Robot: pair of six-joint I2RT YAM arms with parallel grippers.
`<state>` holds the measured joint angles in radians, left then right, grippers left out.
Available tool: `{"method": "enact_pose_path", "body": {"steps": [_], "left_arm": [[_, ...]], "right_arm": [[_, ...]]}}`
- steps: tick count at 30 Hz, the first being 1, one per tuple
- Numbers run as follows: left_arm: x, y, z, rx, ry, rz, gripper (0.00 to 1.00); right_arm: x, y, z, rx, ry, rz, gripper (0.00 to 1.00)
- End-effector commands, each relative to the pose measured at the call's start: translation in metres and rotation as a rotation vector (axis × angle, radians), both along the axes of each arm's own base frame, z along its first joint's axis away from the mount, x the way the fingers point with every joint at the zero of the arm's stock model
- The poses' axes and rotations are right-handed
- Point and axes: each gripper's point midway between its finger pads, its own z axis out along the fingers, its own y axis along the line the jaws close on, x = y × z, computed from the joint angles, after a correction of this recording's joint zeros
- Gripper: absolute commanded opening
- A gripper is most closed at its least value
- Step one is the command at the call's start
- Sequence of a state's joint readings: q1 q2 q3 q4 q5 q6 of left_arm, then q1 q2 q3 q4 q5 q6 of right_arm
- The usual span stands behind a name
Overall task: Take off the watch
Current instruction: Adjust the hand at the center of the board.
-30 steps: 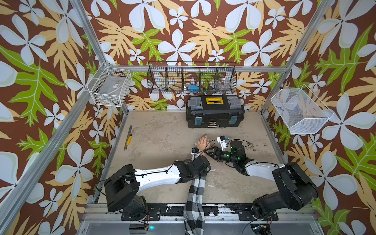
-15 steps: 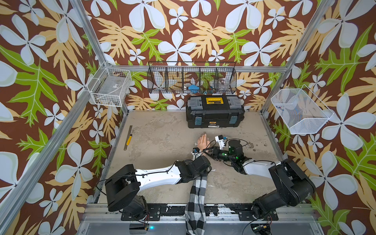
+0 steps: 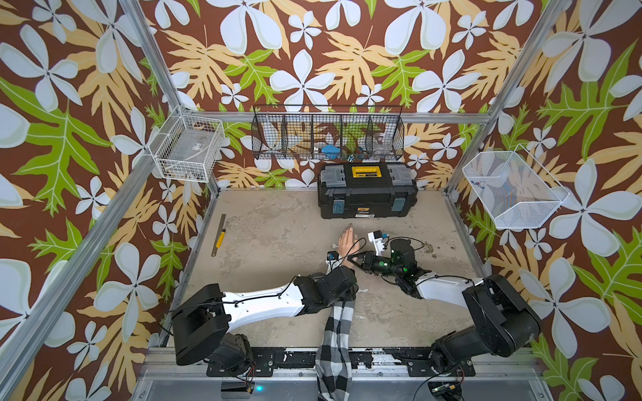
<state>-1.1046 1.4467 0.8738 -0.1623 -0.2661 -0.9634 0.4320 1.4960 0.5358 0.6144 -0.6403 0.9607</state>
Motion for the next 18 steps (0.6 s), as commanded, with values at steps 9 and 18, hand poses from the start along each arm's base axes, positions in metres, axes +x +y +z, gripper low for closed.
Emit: {"method": "enact_pose_path", "body": {"steps": [9,18], "left_arm": [[0.005,0.041,0.029,-0.047,-0.102,0.122,0.81],[0.025,0.102,0.029,0.0,-0.114,0.245,0.86]], "right_arm": [[0.008,-0.03,0.007,-0.172,-0.046,-0.137,0.18],[0.006,-0.074,0.017,-0.511,-0.047,-0.242,0.14]]}}
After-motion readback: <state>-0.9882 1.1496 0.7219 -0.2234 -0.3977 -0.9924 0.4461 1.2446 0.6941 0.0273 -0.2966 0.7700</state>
